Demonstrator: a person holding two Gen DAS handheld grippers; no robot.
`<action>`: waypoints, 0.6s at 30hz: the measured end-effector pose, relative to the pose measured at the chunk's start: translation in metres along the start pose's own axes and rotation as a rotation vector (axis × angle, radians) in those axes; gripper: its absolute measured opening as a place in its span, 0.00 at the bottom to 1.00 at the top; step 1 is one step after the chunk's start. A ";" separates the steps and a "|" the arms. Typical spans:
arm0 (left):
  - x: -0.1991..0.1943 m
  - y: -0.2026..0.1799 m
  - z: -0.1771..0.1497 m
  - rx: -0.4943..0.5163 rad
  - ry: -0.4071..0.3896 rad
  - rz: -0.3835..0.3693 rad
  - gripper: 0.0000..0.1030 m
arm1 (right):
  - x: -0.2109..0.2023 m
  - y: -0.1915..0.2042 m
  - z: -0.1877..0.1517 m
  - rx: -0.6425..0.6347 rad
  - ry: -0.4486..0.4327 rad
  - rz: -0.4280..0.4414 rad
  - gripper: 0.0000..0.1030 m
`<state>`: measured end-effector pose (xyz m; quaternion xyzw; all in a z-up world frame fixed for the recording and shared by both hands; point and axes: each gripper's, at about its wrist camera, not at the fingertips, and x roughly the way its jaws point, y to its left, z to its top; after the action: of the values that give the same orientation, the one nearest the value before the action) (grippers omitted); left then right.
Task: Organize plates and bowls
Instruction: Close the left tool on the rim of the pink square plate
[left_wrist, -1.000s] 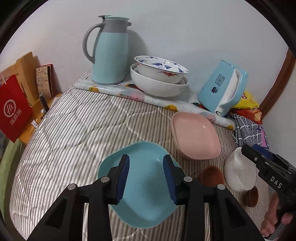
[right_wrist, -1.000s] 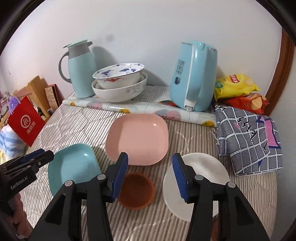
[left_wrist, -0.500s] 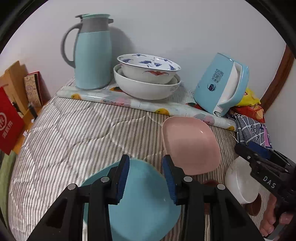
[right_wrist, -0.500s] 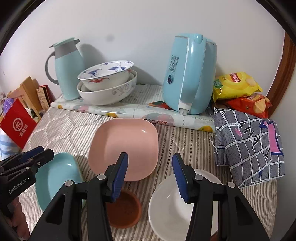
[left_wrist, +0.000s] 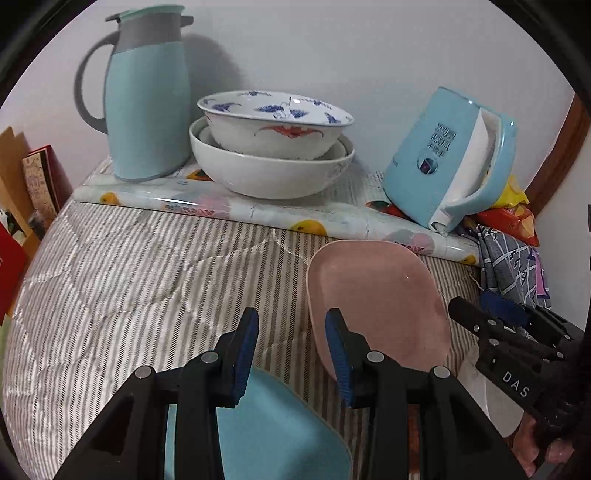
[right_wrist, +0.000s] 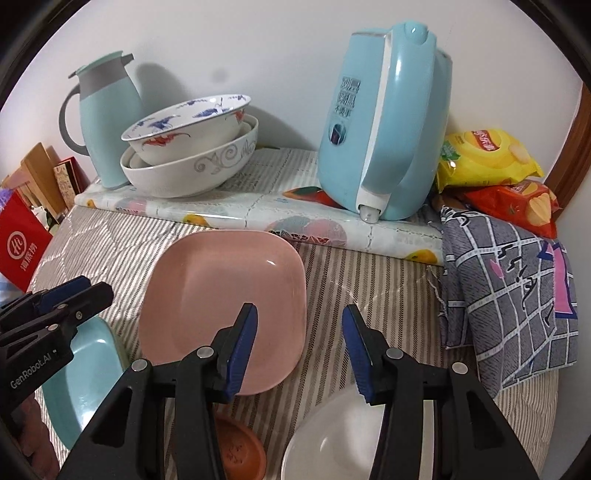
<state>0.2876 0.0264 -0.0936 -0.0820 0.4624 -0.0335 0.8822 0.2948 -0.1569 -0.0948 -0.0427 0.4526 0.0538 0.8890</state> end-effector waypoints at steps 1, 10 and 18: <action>0.003 -0.001 0.001 0.001 0.006 -0.002 0.35 | 0.003 0.000 0.000 -0.002 0.007 -0.002 0.46; 0.025 -0.009 0.003 0.009 0.043 -0.011 0.35 | 0.026 0.001 0.001 0.012 0.064 0.011 0.46; 0.042 -0.014 0.001 0.018 0.078 -0.013 0.35 | 0.037 0.000 0.001 0.022 0.093 0.027 0.43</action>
<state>0.3125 0.0067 -0.1243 -0.0757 0.4958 -0.0465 0.8639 0.3175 -0.1543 -0.1243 -0.0294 0.4947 0.0590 0.8666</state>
